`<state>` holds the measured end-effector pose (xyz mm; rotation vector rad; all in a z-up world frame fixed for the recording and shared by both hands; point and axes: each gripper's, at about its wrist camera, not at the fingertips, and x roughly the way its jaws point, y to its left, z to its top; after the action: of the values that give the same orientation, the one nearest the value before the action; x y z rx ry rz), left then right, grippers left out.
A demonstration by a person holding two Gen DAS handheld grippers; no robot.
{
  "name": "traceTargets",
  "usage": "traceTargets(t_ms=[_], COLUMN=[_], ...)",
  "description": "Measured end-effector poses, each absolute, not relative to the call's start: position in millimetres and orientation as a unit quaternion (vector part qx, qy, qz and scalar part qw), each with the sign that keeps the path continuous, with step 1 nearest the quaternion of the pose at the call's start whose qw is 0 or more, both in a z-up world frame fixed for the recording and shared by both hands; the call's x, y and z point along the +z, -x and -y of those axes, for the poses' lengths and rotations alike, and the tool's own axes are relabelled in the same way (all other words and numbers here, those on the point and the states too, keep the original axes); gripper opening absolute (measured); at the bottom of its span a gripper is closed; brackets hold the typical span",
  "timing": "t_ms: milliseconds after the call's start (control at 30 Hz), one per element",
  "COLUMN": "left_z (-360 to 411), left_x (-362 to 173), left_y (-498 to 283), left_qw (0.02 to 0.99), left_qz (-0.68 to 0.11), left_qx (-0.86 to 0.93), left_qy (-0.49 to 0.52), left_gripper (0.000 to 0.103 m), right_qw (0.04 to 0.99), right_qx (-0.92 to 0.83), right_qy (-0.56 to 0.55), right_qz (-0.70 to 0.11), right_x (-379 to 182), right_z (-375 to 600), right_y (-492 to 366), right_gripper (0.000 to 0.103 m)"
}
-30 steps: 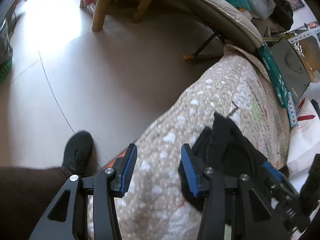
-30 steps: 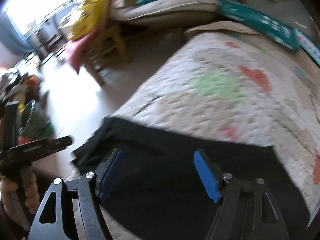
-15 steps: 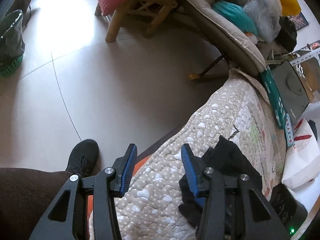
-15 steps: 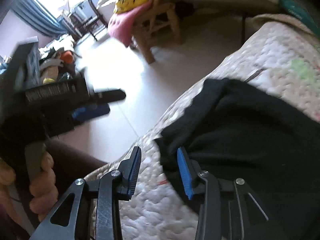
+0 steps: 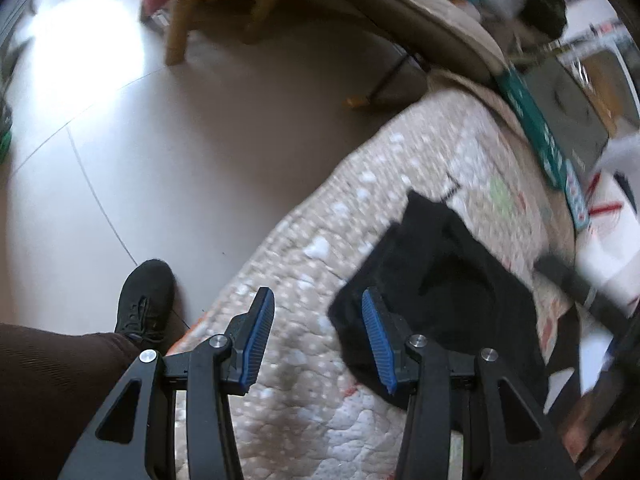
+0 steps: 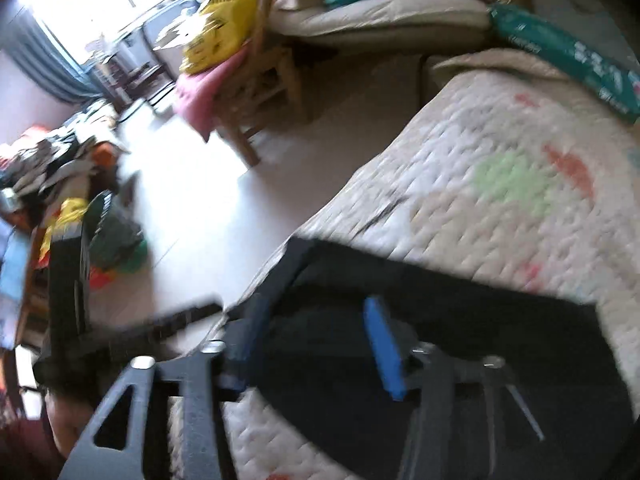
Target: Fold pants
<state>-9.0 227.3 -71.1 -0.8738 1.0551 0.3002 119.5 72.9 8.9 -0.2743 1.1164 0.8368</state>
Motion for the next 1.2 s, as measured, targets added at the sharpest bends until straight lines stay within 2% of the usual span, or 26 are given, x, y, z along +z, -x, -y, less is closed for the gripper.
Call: traceTargets(t_ms=[33,67,133,267,333,567,600,633,667,700,733,867,1000,1200], left_z=[-223.5,-220.5,-216.9,-216.1,-216.1,-213.3,-210.9,-209.4,-207.7,-204.6,-202.5,-198.3,-207.2,-181.5], left_x=[-73.1,-75.0,-80.7,-84.4,-83.9,-82.7,-82.0,-80.5,-77.8,-73.0,-69.4,-57.6,-46.5,-19.3], left_y=[6.7,5.0,2.9,4.1,5.4,8.9,7.2,4.7,2.6,-1.4,-2.2,-2.3,4.8,4.9], left_qw=[0.764,0.764,0.760,0.755,0.755,0.759,0.762,0.765,0.771,0.779,0.784,0.794,0.793,0.811], left_qz=[-0.490,-0.493,-0.500,-0.495,-0.495,-0.484,-0.487,-0.491,-0.491,-0.491,-0.491,-0.477,-0.455,-0.441], left_qx=[0.135,0.134,0.143,0.153,0.160,0.164,0.157,0.149,0.136,0.111,0.103,0.081,0.058,0.031], left_qy=[0.398,0.395,0.390,0.403,0.400,0.403,0.396,0.389,0.382,0.374,0.365,0.369,0.402,0.384], left_gripper=[0.045,0.045,0.052,0.055,0.061,0.063,0.061,0.050,0.037,0.008,0.005,0.005,0.004,0.004], right_qw=[0.758,0.756,0.741,0.718,0.708,0.679,0.676,0.676,0.677,0.679,0.680,0.687,0.705,0.738], right_qx=[0.382,0.381,0.382,0.367,0.358,0.326,0.319,0.314,0.311,0.309,0.311,0.312,0.320,0.327], right_qy=[0.133,0.139,0.162,0.224,0.250,0.369,0.386,0.402,0.407,0.407,0.401,0.399,0.371,0.311], right_qz=[-0.512,-0.513,-0.528,-0.547,-0.555,-0.544,-0.540,-0.532,-0.529,-0.527,-0.530,-0.521,-0.513,-0.503], right_x=[10.2,9.0,-0.7,-30.4,-46.1,-82.0,-87.5,-90.8,-91.6,-89.7,-86.6,-73.4,-47.0,-4.7], right_z=[-82.0,-90.5,-114.4,-149.6,-161.5,-186.1,-188.3,-189.4,-190.0,-189.4,-187.9,-180.2,-158.1,-120.6], right_y=[-123.7,-125.0,-138.4,-143.9,-142.7,-120.0,-117.2,-114.5,-113.5,-113.5,-113.6,-109.6,-110.2,-107.7], right_gripper=[0.079,0.080,0.080,0.080,0.080,0.079,0.077,0.066,0.053,0.049,0.042,0.029,0.027,0.026])
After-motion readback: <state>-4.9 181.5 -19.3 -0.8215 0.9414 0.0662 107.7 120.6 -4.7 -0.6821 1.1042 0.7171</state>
